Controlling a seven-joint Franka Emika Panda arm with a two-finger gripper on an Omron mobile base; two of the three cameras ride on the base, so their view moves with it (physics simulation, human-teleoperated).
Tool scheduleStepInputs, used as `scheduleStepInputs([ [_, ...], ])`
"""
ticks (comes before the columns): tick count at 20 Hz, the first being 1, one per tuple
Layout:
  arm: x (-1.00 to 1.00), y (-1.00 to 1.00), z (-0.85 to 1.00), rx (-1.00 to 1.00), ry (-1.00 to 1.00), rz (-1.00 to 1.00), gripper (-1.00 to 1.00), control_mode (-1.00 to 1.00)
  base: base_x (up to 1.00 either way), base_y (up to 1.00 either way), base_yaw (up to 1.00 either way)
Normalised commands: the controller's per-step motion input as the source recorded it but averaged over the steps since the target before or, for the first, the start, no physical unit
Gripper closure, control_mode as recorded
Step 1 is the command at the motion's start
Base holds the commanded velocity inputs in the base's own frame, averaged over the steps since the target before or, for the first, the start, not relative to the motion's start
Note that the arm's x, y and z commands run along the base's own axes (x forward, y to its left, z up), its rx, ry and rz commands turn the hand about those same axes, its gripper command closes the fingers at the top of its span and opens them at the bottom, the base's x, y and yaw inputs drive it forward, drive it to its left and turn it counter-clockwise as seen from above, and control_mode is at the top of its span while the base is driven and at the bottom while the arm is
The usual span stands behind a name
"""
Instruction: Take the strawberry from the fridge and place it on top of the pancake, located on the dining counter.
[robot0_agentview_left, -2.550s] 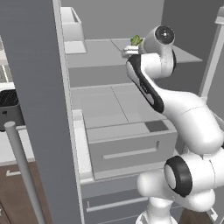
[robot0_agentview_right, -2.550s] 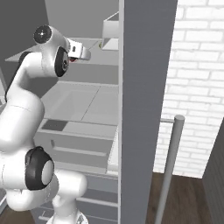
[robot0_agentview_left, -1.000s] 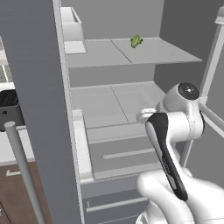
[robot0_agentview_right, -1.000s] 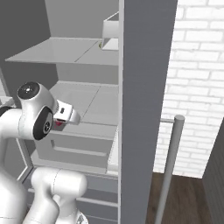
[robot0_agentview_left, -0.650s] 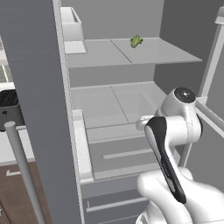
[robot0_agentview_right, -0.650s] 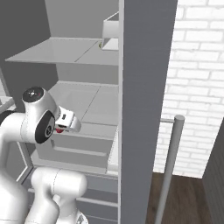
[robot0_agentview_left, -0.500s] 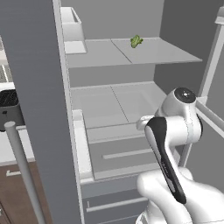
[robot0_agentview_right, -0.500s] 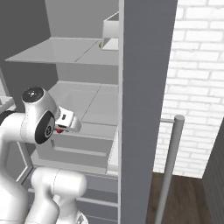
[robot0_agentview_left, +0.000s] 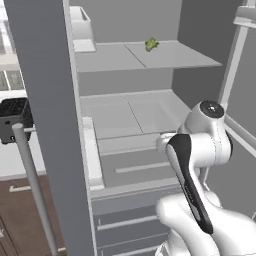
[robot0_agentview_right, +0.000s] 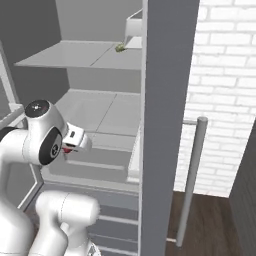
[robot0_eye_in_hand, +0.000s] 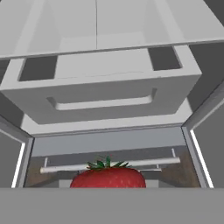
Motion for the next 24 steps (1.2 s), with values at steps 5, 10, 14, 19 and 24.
scheduleStepInputs([
  [5,0.0,0.0,0.0,0.0,0.0,0.0,1.0,1.0,-0.88,0.35,-0.45],
  [10,0.0,0.0,0.0,0.0,0.0,0.0,1.0,1.0,-0.48,0.54,-0.66],
  [14,0.0,0.0,0.0,0.0,0.0,0.0,1.0,1.0,-0.48,0.41,-0.72],
  [19,0.0,0.0,0.0,0.0,0.0,0.0,1.0,1.0,-0.81,0.07,-0.75],
  [24,0.0,0.0,0.0,0.0,0.0,0.0,1.0,1.0,-0.75,-0.13,-0.67],
])
